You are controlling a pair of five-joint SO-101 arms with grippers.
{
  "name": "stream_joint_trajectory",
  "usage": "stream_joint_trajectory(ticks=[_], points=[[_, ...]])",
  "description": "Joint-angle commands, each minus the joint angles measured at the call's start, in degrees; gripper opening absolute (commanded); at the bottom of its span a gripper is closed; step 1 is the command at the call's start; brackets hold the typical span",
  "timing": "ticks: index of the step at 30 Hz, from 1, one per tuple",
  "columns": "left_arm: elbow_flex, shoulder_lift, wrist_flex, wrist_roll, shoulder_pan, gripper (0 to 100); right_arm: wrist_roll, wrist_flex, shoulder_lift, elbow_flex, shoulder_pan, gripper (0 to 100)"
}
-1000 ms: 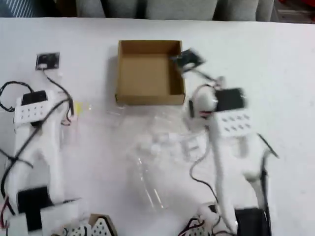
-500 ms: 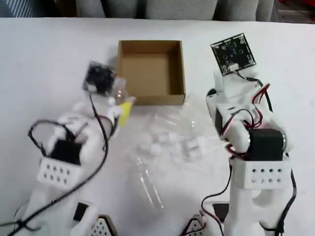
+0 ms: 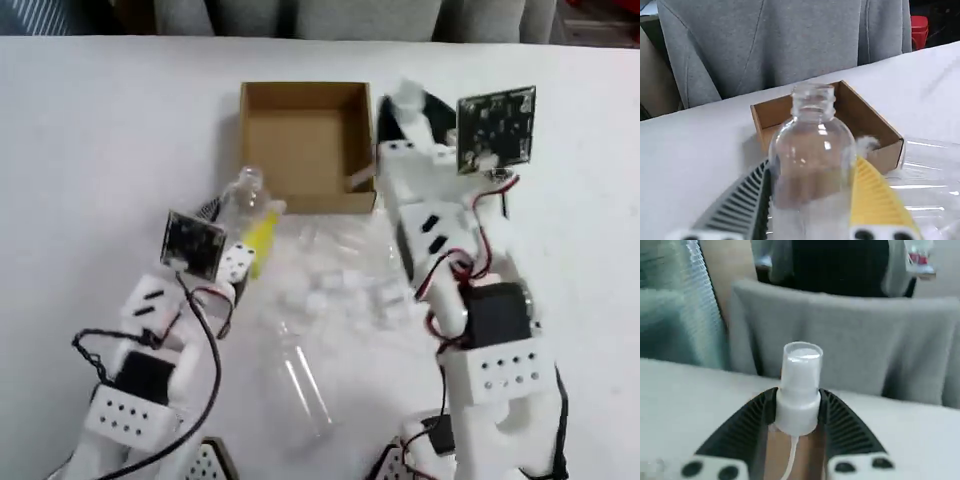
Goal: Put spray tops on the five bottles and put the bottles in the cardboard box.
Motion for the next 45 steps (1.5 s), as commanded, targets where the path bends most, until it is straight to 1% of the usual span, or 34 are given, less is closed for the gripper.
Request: stream_joint_trajectory(ticks=[1, 3, 5, 9, 11, 13, 16, 18, 21, 30, 35, 45], points=[[3.6, -4.7, -4.8, 0.6, 2.0, 2, -1.1, -10.2, -1.2, -1.7, -7.3, 1.7], [5.5, -6.8, -4.8, 0.6, 3.1, 2, -1.1, -12.4, -0.2, -4.1, -10.9, 1.7], [7.7, -9.1, -4.8, 0.6, 3.6, 3, -1.1, -11.6, 1.5, -8.2, -13.9, 1.7], [11.7, -15.5, -4.8, 0.4, 3.5, 3, -0.9, -5.8, 6.1, -17.1, -18.2, 1.6], [13.8, -19.4, -4.6, 0.5, 3.4, 3, 1.0, -1.4, 8.4, -20.7, -19.1, 1.6], [15.6, -23.1, -4.1, 0.5, 3.3, 3, 5.2, 2.3, 9.8, -22.7, -19.3, 1.6], [15.3, -26.6, 0.3, 0.5, 3.3, 3, 8.3, 5.4, 10.2, -23.0, -19.2, 1.6], [15.2, -27.6, 2.2, 0.4, 3.2, 3, 8.6, 7.8, 10.2, -23.0, -18.9, 1.6], [15.2, -27.6, 3.0, 0.3, 3.2, 3, 8.7, 9.9, 10.2, -23.4, -18.9, 1.6], [15.2, -27.6, 3.1, 0.2, 3.2, 3, 8.8, 10.3, 7.8, -23.4, -19.1, 1.6], [15.2, -27.6, 3.1, 0.2, 3.2, 3, 8.4, 13.1, 7.7, -23.1, -19.2, 1.6], [15.2, -27.6, 3.6, 0.2, 3.2, 3, 8.3, 13.5, 7.8, -23.0, -19.4, 1.6]])
